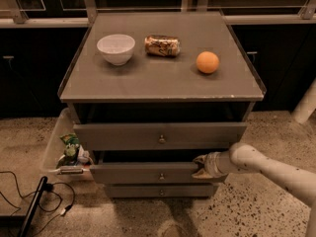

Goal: Open middle drawer

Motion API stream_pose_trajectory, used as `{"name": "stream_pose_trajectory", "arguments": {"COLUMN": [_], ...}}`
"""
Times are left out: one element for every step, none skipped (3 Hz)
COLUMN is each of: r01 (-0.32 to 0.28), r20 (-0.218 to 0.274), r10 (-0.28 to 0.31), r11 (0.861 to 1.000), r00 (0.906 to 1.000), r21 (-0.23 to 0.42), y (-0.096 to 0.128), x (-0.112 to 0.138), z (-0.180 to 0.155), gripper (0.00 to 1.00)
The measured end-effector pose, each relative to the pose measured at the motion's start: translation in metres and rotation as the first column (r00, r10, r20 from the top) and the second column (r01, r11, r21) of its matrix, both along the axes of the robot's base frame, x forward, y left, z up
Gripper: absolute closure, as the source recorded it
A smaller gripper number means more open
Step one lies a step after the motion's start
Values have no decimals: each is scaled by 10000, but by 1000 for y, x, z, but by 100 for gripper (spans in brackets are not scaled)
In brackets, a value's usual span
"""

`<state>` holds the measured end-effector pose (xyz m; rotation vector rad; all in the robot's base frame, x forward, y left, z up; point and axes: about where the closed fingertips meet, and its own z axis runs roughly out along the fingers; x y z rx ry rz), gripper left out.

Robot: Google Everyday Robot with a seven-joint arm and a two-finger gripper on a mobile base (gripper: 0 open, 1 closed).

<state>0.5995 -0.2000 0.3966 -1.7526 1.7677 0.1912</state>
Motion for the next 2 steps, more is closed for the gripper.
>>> {"name": "stream_pose_trajectory", "arguments": {"r01": [-135,-135], "r20": [-57,-58], "r10": [136,136], "r11": [9998,9998], "r00": [9999,9999], "r21": [115,116], "y": [1,2], "x": [-9,-12], "z": [10,10], "gripper": [99,0]}}
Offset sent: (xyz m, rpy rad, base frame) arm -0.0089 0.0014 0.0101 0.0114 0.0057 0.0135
